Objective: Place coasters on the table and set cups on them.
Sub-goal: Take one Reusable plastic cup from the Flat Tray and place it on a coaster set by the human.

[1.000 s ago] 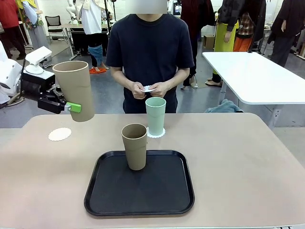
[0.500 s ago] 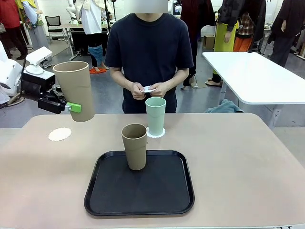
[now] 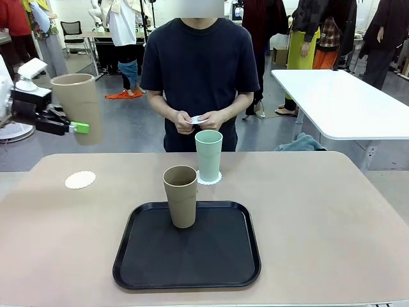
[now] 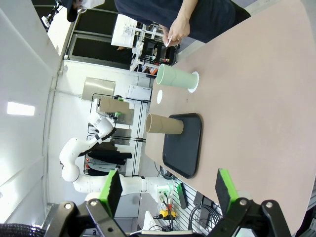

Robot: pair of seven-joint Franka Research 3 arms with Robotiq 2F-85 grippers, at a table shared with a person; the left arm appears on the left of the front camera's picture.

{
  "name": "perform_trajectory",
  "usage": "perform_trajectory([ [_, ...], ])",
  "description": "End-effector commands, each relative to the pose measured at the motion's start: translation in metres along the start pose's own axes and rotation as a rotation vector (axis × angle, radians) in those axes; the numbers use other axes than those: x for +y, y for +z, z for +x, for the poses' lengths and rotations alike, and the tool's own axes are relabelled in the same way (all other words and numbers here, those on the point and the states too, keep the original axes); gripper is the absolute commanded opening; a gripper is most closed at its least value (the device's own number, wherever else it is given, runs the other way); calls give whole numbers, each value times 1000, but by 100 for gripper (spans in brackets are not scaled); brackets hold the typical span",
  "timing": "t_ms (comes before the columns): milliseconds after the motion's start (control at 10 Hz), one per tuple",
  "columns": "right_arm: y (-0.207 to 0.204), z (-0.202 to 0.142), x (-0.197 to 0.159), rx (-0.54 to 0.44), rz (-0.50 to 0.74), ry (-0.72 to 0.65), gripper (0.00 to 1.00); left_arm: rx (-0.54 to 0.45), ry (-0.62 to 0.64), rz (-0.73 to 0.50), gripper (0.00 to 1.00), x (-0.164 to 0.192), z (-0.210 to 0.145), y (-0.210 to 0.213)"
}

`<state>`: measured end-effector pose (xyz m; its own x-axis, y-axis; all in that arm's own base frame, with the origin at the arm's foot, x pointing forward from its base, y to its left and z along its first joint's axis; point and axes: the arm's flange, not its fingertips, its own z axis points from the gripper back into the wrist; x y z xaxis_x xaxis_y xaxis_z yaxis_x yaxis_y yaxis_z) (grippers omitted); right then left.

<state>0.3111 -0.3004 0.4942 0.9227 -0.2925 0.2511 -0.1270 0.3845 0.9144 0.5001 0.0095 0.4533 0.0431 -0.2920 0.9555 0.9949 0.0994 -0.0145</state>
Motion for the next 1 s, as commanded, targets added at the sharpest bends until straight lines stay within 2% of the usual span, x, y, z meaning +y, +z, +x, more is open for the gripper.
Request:
perform_trajectory([
  [0, -1, 0, 0, -2, 8, 2, 100, -18, -13, 101, 82, 38, 2, 28],
  [200, -1, 0, 0, -2, 8, 2, 100, -38, -24, 217, 82, 64, -1, 69],
  [400, -1, 0, 0, -2, 8, 2, 100, -46, -21, 277, 82, 76, -4, 98],
  [900, -1, 0, 0, -2, 8, 2, 100, -30, -15, 267, 82, 74, -6, 105],
])
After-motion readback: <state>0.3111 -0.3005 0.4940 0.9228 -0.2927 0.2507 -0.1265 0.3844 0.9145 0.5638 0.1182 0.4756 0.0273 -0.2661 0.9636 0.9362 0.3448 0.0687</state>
